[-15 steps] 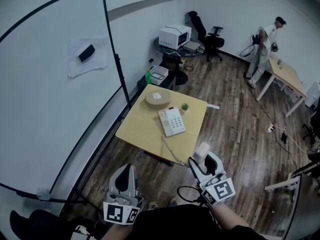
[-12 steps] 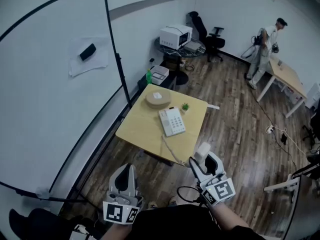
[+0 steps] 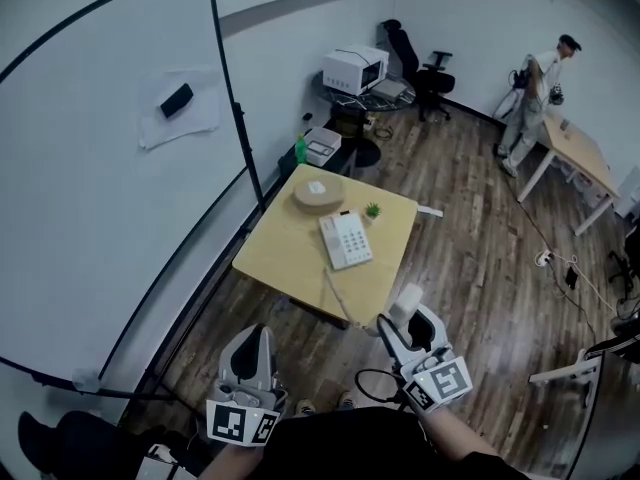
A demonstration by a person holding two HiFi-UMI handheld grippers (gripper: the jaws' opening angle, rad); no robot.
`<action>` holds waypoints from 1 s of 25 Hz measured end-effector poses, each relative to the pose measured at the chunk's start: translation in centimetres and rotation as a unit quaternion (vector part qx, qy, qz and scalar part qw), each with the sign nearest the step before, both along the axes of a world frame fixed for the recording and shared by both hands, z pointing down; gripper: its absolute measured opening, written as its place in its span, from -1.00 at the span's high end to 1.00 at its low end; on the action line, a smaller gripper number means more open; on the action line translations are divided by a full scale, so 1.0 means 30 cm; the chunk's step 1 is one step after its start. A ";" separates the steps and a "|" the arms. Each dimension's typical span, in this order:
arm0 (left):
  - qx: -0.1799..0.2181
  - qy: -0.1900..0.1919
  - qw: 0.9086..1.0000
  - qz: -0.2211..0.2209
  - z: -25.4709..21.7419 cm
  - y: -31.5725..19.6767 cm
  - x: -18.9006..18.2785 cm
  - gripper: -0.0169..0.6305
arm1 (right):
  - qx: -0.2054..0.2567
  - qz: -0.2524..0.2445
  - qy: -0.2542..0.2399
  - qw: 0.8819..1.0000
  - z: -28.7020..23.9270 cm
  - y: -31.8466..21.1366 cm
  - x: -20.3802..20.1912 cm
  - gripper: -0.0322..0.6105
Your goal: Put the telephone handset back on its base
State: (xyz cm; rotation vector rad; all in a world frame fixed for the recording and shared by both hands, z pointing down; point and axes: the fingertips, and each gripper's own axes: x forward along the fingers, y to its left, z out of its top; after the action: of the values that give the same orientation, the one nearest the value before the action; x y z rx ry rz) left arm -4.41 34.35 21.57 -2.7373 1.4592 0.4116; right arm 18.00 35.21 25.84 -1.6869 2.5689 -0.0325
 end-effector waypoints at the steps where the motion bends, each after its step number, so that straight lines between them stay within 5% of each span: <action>1: 0.001 -0.001 1.000 -0.002 -0.001 -0.001 0.008 0.95 | 0.002 -0.002 0.001 1.000 -0.001 0.000 0.005 0.21; 15: 0.012 -0.023 0.998 -0.057 0.002 -0.061 0.091 0.95 | 0.008 -0.046 -0.014 0.999 0.036 -0.137 0.075 0.21; 25: 0.014 -0.015 0.998 -0.052 0.016 -0.335 0.042 0.95 | -0.007 -0.030 0.008 0.999 0.057 -0.374 0.027 0.21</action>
State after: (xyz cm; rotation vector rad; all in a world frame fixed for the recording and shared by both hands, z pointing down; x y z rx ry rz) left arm -3.13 24.30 22.06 -2.6198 1.5693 0.3823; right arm 18.80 24.01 27.54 -1.6209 2.6371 -0.0402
